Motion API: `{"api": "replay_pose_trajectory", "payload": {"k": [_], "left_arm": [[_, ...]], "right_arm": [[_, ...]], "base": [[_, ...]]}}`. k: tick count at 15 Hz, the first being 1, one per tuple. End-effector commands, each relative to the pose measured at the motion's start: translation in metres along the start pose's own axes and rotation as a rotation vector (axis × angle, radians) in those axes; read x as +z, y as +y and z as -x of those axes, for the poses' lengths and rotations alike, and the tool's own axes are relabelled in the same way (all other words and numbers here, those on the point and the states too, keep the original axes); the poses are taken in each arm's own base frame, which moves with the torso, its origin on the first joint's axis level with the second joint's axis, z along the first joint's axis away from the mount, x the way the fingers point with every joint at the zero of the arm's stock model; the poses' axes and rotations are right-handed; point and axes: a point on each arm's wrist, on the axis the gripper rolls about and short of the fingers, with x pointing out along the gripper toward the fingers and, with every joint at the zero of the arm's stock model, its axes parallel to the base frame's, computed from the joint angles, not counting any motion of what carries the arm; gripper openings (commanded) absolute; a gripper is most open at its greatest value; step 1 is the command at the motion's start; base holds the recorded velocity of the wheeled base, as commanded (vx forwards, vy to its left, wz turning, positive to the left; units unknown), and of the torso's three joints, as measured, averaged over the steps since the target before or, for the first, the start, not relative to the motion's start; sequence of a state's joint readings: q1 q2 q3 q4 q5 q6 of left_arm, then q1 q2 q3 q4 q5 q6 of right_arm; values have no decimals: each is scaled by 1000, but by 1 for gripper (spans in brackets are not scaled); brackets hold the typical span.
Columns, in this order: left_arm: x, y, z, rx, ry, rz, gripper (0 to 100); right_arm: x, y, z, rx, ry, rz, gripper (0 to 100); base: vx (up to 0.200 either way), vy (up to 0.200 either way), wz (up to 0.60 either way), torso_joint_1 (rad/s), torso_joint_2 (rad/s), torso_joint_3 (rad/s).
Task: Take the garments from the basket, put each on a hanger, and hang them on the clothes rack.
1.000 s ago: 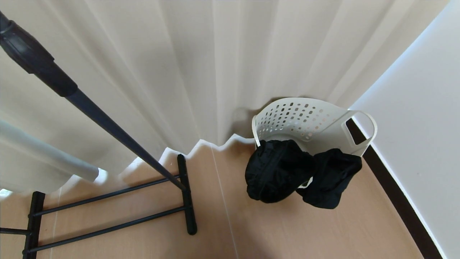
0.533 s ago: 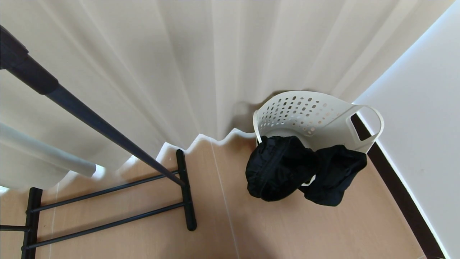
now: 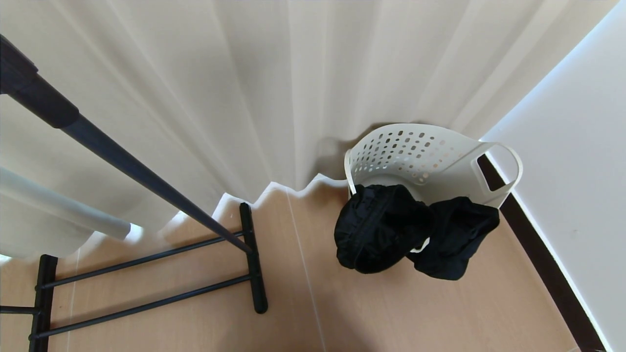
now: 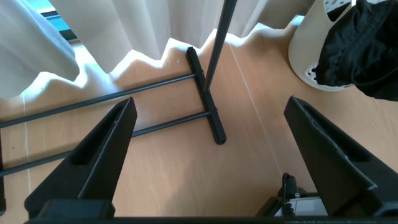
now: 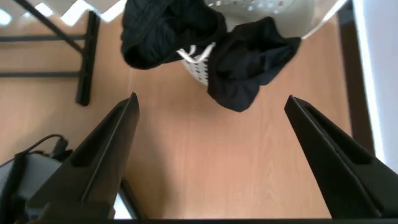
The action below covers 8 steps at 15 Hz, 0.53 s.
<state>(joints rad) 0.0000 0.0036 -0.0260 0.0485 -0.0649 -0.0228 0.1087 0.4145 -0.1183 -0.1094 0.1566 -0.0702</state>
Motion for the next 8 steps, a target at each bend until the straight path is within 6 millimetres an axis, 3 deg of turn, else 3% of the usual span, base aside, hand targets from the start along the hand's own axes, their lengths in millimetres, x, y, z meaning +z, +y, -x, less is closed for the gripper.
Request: {"api": "replay_pose_trajectory", "payload": {"k": [1, 2, 3, 5, 6, 7, 8], "left_arm": [[0, 0, 0, -1, 0, 0, 100], [0, 0, 0, 0, 0, 0, 100], [0, 0, 0, -1, 0, 0, 100], [0, 0, 0, -1, 0, 0, 100], [0, 0, 0, 0, 0, 0, 100], [0, 0, 0, 0, 0, 0, 100], [0, 0, 0, -1, 0, 0, 100]], "right_arm": [[46, 2, -47, 191, 160, 55, 100], [58, 6, -62, 234, 188, 97, 100], [78, 9, -96, 260, 240, 163, 100], [90, 12, -141, 284, 306, 248, 100], [98, 16, -176, 297, 337, 279, 100], [98, 16, -176, 297, 337, 279, 100], [116, 18, -224, 274, 332, 311, 100]], "base": [[0, 0, 0, 0, 0, 0], [0, 0, 0, 0, 0, 0], [0, 0, 0, 0, 0, 0], [0, 0, 0, 0, 0, 0], [0, 0, 0, 0, 0, 0], [0, 0, 0, 0, 0, 0], [0, 0, 0, 0, 0, 0]]}}
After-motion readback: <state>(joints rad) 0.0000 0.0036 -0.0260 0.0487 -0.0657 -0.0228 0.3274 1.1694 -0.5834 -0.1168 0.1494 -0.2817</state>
